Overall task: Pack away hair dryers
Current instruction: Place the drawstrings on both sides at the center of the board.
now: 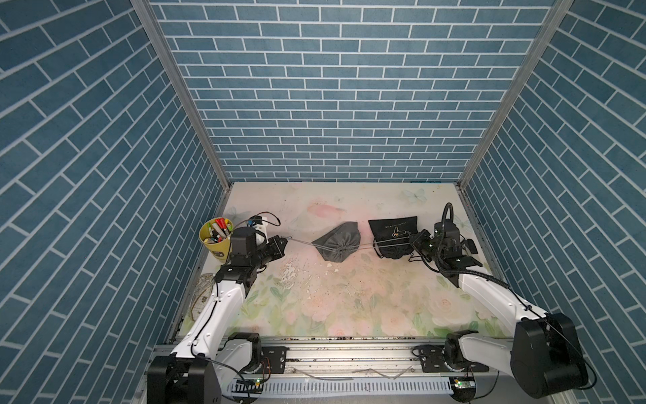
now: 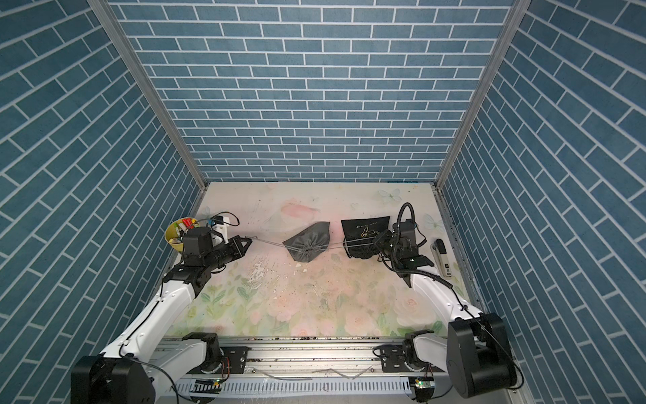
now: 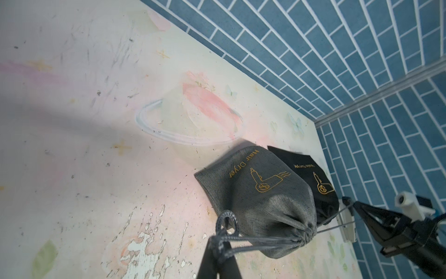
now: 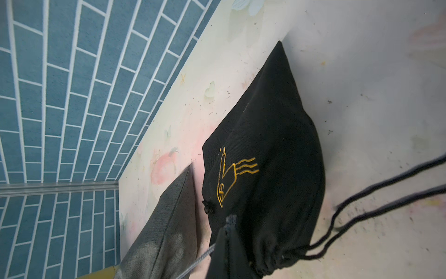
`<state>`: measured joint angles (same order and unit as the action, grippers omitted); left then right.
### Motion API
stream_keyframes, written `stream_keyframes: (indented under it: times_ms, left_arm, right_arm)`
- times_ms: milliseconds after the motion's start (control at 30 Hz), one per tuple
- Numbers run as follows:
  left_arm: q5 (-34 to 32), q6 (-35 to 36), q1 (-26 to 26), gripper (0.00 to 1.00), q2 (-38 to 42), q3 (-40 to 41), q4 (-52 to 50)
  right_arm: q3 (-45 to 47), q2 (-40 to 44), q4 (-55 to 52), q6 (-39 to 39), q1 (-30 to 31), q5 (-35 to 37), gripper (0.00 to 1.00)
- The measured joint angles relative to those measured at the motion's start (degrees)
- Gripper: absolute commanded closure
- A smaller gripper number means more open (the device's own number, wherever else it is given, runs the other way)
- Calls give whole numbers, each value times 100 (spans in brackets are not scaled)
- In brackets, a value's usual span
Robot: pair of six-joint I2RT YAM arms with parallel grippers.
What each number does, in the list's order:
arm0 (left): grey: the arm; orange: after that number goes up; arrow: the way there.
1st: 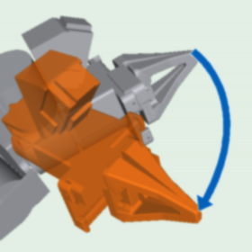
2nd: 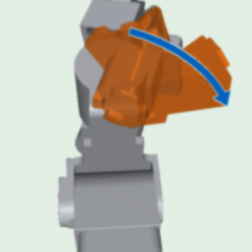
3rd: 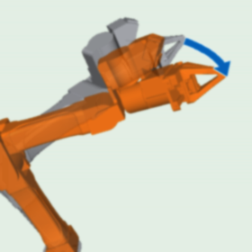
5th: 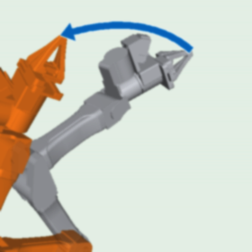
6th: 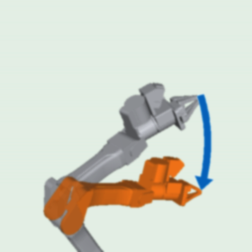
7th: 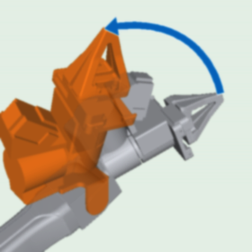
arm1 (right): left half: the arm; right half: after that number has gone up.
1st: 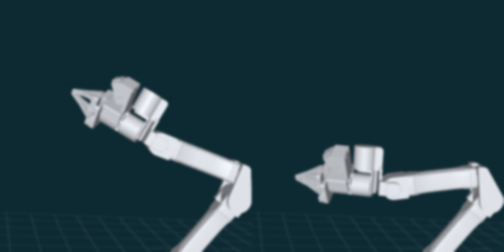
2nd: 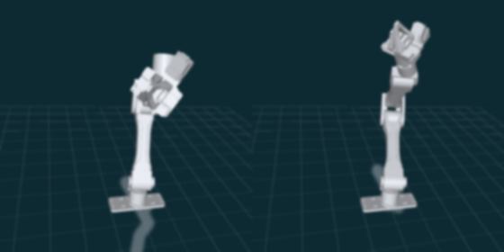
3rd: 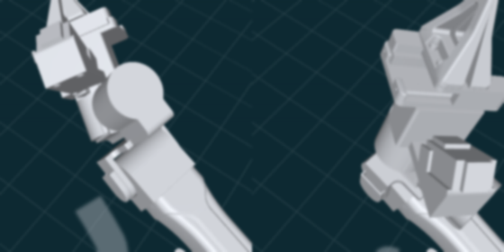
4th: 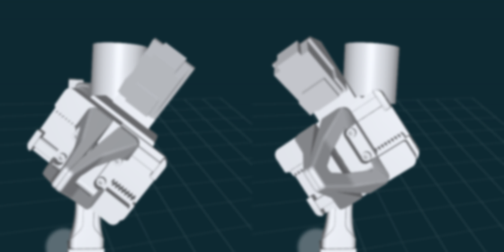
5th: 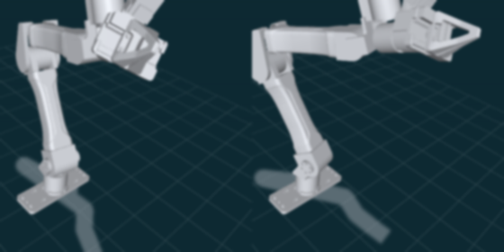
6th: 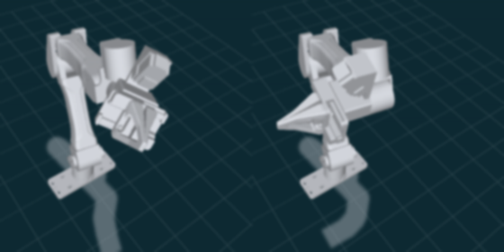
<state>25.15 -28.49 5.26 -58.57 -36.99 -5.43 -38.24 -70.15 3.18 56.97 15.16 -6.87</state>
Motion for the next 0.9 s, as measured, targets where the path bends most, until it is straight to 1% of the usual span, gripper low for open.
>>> stream_keyframes:
  times_ms: [167, 400, 467, 567, 633, 733, 767, 833, 900]
  left_arm:
    - [-348, 365, 645, 100, -260, -496, -114]
    - [-693, 728, 1226, 100, -898, -883, -304]
    - [-846, 807, 1355, 97, -1005, -927, -391]
    - [-1276, 1016, 1637, 95, -1132, -1078, -699]
    - [-1530, 1150, 1823, 92, -1191, -1187, -863]
    - [-1788, 1322, 2059, 85, -1246, -1252, -986]
    - [-1845, 1346, 2107, 82, -1263, -1252, -1012]
    - [-1950, 1423, 2218, 72, -1331, -1252, -1040]
    - [-2024, 1456, 2302, 55, -1394, -1252, -1049]
  right_arm:
    - [-562, -448, 138, -356, 380, -57, 100]
    - [-1405, -997, 212, -973, 968, -273, 100]
    - [-1565, -1117, 157, -1113, 1084, -295, 100]
    - [-1762, -1276, -37, -1296, 1156, -302, 100]
    - [-1891, -1384, -249, -1405, 1161, -306, 100]
    - [-2173, -1650, -634, -1580, 1196, -354, 100]
    - [-2253, -1735, -756, -1639, 1200, -367, 98]
    - [-2406, -1908, -994, -1729, 1237, -398, 89]
    - [-2492, -2011, -1172, -1799, 1279, -415, 75]
